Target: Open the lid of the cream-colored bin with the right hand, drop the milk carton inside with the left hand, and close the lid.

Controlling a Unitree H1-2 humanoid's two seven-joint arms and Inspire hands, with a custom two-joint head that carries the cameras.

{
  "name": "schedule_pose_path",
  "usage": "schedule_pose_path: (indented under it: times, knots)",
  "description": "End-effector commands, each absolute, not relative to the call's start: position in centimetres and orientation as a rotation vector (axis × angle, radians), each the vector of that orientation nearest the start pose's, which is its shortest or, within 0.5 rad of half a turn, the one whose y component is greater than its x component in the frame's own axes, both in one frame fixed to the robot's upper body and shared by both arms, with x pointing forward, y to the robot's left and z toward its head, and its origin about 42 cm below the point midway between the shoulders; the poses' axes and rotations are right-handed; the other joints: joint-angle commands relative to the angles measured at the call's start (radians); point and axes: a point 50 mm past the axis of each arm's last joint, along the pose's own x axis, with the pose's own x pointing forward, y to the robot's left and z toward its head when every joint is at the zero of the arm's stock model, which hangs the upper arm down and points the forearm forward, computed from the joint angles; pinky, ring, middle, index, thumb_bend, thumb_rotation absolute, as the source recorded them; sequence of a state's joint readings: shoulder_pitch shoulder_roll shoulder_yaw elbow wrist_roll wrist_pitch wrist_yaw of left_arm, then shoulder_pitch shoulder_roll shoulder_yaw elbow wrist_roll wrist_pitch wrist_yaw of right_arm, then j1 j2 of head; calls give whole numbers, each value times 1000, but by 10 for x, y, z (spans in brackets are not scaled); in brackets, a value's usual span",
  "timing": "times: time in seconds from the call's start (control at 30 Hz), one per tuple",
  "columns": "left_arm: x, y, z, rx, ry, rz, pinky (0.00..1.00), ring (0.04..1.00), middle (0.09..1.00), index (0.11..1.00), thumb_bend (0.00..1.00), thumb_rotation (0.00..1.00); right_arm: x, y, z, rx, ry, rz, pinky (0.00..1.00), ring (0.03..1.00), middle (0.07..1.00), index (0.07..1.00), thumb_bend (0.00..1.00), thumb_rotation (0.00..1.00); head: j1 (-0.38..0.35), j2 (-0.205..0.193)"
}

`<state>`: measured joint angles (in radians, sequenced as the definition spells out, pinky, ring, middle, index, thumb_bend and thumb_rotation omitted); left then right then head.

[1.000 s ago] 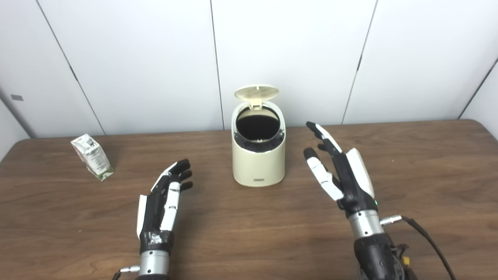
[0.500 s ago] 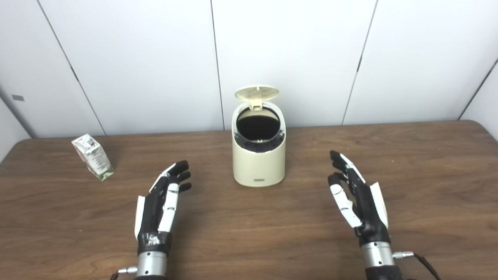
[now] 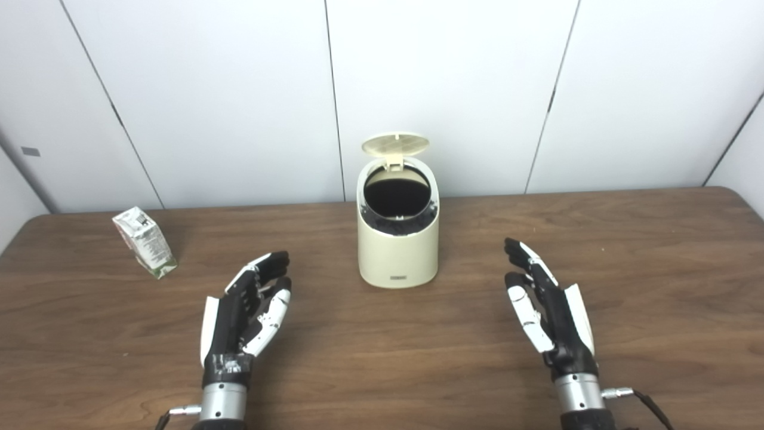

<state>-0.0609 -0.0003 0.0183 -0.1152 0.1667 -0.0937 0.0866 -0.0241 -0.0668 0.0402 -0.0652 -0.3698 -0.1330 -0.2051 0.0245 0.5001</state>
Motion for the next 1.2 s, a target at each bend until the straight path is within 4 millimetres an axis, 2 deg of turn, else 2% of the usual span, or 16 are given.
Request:
schedule_pose_path:
  times: [0.0, 0.1, 0.13, 0.2, 0.23, 0.37, 0.43, 0.47, 0.53, 0.57, 0.73, 0.83, 0.93, 0.97, 1.0, 1.17]
  knots:
    - [309, 219, 186, 226, -426, 128, 684, 782, 762, 767, 477, 237, 292, -227, 135, -428, -304, -138, 763, 854, 864, 850, 136, 863, 7, -1]
    - [309, 229, 200, 304, -489, 151, 652, 770, 772, 779, 544, 262, 292, -229, 134, -424, -303, -139, 761, 856, 867, 851, 135, 824, 20, -3]
    - [309, 237, 209, 299, -515, 172, 648, 768, 772, 779, 552, 267, 292, -230, 133, -418, -305, -141, 761, 856, 867, 851, 135, 815, 34, -4]
    - [309, 251, 227, 309, -568, 225, 675, 783, 777, 787, 596, 212, 292, -234, 131, -418, -307, -145, 754, 851, 864, 847, 157, 805, 58, -7]
    - [308, 259, 236, 324, -591, 252, 662, 768, 774, 786, 613, 231, 292, -235, 131, -418, -301, -147, 756, 851, 864, 848, 160, 812, 73, -9]
    - [308, 285, 260, 346, -649, 308, 637, 757, 781, 800, 644, 211, 292, -242, 129, -421, -301, -146, 778, 861, 868, 852, 169, 862, 121, -18]
    - [305, 298, 269, 365, -659, 348, 632, 755, 781, 805, 645, 203, 293, -246, 129, -426, -307, -145, 779, 860, 866, 852, 166, 865, 140, -20]
    - [304, 306, 273, 373, -658, 374, 632, 751, 775, 796, 649, 181, 293, -249, 129, -429, -310, -143, 778, 860, 864, 852, 150, 835, 161, -21]
    - [301, 317, 276, 376, -652, 407, 632, 750, 771, 791, 658, 162, 294, -255, 129, -432, -321, -140, 774, 860, 864, 850, 132, 792, 189, -21]
    - [299, 321, 276, 371, -648, 416, 626, 750, 770, 787, 699, 170, 294, -259, 129, -430, -328, -140, 775, 860, 862, 848, 116, 766, 216, -23]
    - [289, 339, 279, 359, -602, 479, 602, 759, 783, 792, 770, 181, 294, -268, 127, -404, -321, -149, 795, 865, 864, 850, 110, 738, 266, -30]
    - [283, 350, 281, 380, -578, 542, 671, 794, 801, 812, 810, 248, 295, -274, 126, -400, -338, -143, 798, 870, 868, 844, 104, 667, 301, -34]
    - [278, 355, 282, 416, -567, 600, 632, 778, 785, 794, 859, 282, 295, -278, 127, -409, -336, -140, 794, 872, 875, 849, 90, 657, 337, -35]
    - [276, 358, 283, 435, -555, 616, 636, 777, 790, 799, 865, 302, 295, -280, 128, -408, -329, -141, 792, 872, 877, 854, 89, 654, 367, -35]
    - [274, 361, 283, 453, -545, 624, 646, 777, 795, 803, 878, 325, 295, -281, 129, -415, -325, -144, 788, 869, 877, 857, 95, 668, 367, -35]
    - [272, 366, 278, 465, -485, 614, 697, 803, 814, 822, 947, 340, 298, -292, 130, -431, -347, -136, 735, 841, 852, 836, 98, 705, 464, -48]
